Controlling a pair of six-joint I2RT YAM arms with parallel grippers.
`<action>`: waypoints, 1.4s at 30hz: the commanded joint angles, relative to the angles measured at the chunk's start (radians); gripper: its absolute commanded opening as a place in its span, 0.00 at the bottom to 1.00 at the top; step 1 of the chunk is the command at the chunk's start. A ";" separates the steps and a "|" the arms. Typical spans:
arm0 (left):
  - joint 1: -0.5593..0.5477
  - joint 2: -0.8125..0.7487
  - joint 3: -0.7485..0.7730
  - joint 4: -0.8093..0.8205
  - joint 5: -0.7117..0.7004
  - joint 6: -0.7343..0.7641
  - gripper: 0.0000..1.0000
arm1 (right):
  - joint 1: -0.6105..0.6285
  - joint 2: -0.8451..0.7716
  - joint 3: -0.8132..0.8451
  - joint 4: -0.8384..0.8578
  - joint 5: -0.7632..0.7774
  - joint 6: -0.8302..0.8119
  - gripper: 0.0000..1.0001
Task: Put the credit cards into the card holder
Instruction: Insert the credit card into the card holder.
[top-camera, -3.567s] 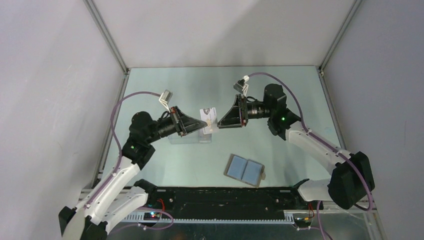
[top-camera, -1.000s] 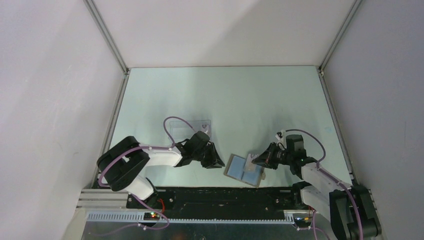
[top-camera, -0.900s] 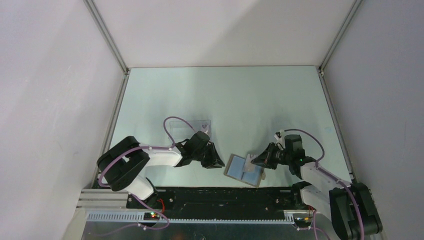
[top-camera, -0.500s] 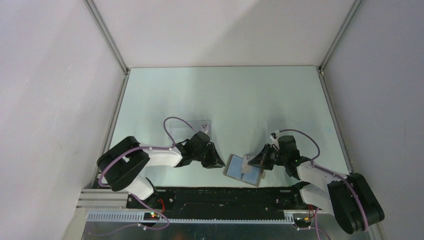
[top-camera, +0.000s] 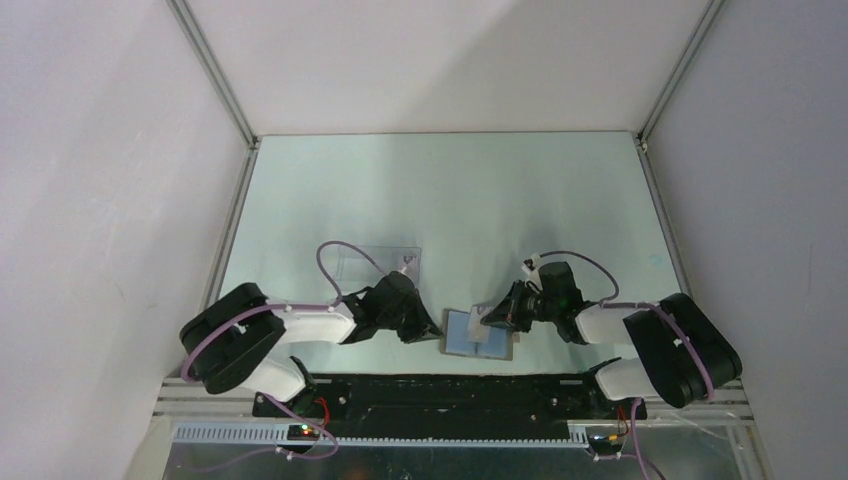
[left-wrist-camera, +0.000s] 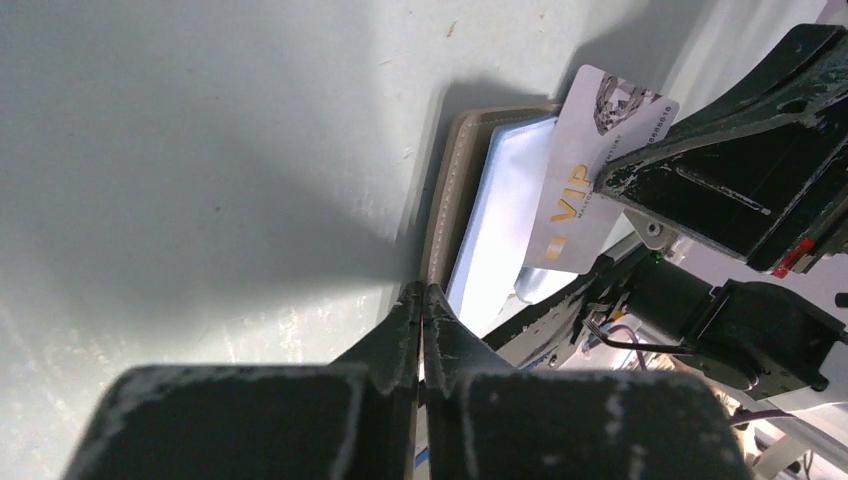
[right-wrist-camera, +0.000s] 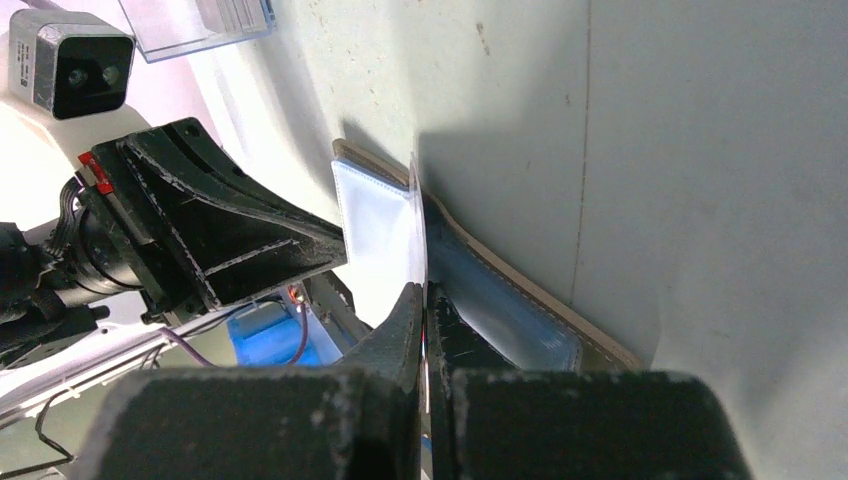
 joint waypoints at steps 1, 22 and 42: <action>-0.015 -0.052 -0.028 0.008 -0.050 -0.063 0.01 | 0.027 0.009 0.014 0.028 0.011 0.008 0.00; -0.017 0.013 0.000 0.006 -0.035 -0.044 0.00 | 0.041 -0.126 0.009 -0.183 0.070 -0.098 0.00; -0.019 0.026 0.005 0.006 -0.032 -0.040 0.00 | 0.112 -0.112 -0.002 -0.151 0.073 0.014 0.00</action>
